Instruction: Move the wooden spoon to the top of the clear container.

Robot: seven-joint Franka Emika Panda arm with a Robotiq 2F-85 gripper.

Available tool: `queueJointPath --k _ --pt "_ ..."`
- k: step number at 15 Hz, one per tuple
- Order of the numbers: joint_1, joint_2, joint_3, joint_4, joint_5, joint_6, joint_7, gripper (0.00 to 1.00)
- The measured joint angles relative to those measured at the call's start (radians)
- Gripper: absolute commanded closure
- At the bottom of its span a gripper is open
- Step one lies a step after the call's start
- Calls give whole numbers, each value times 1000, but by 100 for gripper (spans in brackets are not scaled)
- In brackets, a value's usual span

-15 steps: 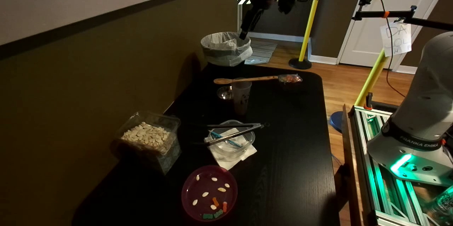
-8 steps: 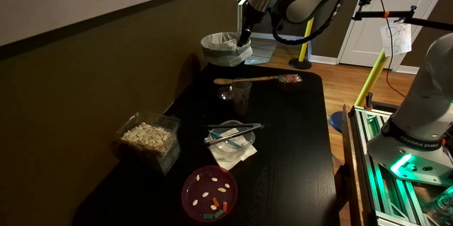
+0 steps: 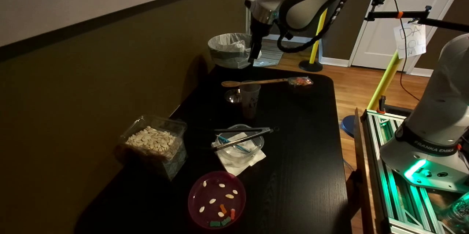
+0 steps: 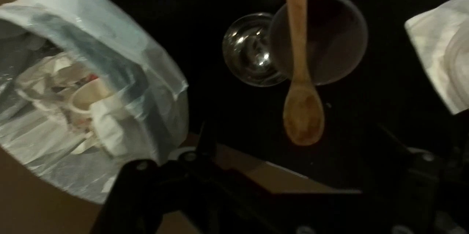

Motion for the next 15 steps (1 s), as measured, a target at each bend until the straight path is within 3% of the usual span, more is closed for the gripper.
queueJointPath --k 4,9,13,15 --pt "34 90 8 13 201 -99 -225 0" --pt "9 137 9 102 365 -280 -514 0" --pt "-6 154 -1 161 373 -345 -532 0" --pt "0 161 -1 158 368 -278 -503 0"
